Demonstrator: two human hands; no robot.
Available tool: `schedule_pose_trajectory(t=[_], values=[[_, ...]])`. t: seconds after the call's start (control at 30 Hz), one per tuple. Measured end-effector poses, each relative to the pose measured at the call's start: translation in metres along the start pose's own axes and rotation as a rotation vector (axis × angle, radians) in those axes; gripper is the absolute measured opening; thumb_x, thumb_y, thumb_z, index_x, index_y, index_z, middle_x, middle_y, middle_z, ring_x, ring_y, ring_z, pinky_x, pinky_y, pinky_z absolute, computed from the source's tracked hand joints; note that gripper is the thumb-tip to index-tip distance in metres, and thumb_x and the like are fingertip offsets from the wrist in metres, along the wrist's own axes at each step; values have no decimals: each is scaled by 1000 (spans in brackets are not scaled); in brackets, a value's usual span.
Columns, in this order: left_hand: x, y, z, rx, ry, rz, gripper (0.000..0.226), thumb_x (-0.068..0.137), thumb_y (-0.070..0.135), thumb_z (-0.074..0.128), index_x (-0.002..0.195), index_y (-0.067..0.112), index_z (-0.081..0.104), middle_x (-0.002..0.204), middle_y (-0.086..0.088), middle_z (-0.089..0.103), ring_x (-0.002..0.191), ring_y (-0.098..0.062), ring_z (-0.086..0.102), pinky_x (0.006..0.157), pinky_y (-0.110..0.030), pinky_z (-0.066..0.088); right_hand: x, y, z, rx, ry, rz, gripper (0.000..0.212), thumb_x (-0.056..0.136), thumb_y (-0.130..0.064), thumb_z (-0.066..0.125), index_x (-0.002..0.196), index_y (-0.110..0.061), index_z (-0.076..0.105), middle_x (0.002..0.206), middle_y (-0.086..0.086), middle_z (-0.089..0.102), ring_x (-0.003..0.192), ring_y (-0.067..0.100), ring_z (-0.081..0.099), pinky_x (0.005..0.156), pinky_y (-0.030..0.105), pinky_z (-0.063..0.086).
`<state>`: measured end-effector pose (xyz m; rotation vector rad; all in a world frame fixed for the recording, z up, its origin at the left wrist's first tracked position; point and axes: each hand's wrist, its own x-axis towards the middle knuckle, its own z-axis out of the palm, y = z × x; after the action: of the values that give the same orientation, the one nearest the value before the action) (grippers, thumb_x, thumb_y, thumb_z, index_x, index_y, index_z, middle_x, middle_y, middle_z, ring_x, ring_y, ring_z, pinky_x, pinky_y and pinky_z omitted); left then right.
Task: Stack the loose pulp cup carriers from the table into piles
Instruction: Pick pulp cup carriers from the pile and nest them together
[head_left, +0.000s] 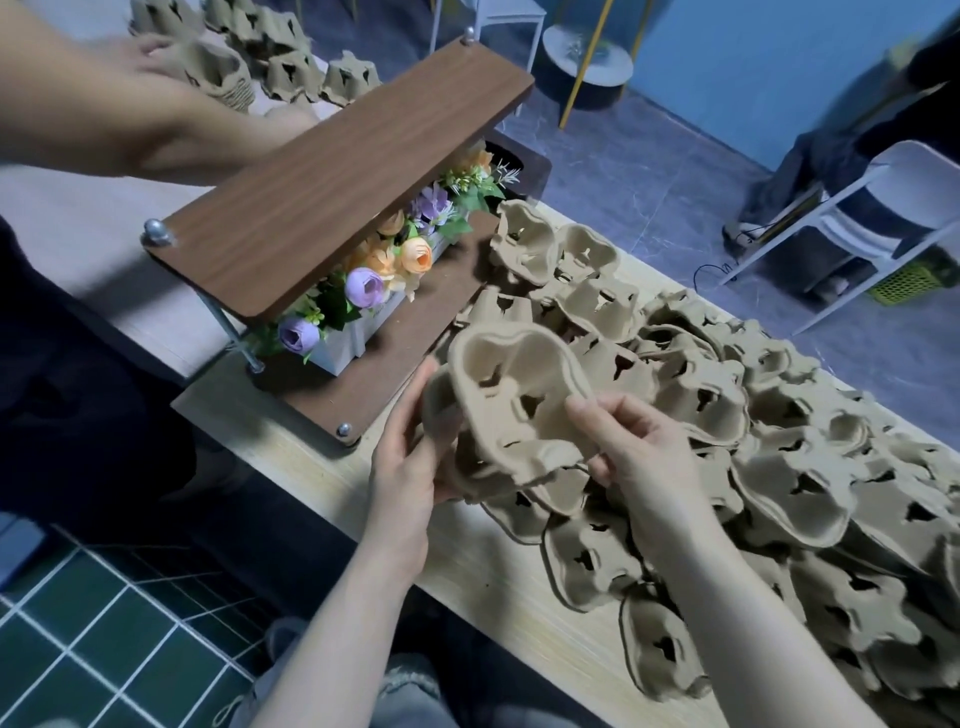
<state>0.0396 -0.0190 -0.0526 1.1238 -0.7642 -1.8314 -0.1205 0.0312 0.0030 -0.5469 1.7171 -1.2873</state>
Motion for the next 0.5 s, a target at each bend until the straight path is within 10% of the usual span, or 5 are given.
schedule_pose_trajectory(t=[0.23, 0.37, 0.5], values=[[2, -6, -5, -44, -14, 48, 43, 101, 12, 46, 138, 32, 54, 133, 13, 63, 108, 1, 65, 65, -19, 56, -8, 17, 4, -77, 66, -69, 15, 87, -27, 69, 80, -14, 70, 62, -11, 63, 55, -2, 50, 55, 8, 38], [2, -8, -11, -73, -22, 32, 37, 93, 28, 54, 126, 43, 61, 134, 13, 63, 115, -7, 63, 65, -21, 56, -2, 17, 0, -113, 27, -21, 22, 83, -31, 71, 103, -20, 72, 92, -5, 74, 69, 2, 58, 60, 13, 42], [4, -4, -7, -111, -18, -26, 34, 101, 39, 40, 127, 44, 62, 131, 12, 65, 122, -12, 60, 68, -25, 57, 6, 13, -3, -68, -75, 17, 14, 90, -13, 66, 104, -13, 70, 79, 5, 66, 51, 1, 49, 52, 16, 41]])
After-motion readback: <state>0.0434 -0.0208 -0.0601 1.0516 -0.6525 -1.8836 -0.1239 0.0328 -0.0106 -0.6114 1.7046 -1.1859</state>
